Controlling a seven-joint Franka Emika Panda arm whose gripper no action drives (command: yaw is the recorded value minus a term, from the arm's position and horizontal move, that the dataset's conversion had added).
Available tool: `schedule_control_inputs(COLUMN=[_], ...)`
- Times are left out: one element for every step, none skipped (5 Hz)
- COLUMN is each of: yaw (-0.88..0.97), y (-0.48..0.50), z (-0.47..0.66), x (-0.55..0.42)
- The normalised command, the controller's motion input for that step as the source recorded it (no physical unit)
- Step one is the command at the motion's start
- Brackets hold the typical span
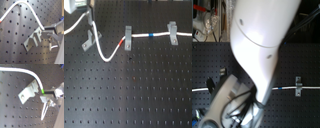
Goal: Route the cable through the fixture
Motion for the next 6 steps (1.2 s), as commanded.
schedule_control_inputs(yaw=[0.30,0.00,-0.02,0.00,-0.07,-0.16], y=[0.111,-0.048,-0.233,-0.200,-0.053,-0.065], z=[0.10,0.27,0.30,0.24,0.09,0.10], x=[-0.354,-0.040,-0.194,-0.275,-0.045,-0.038])
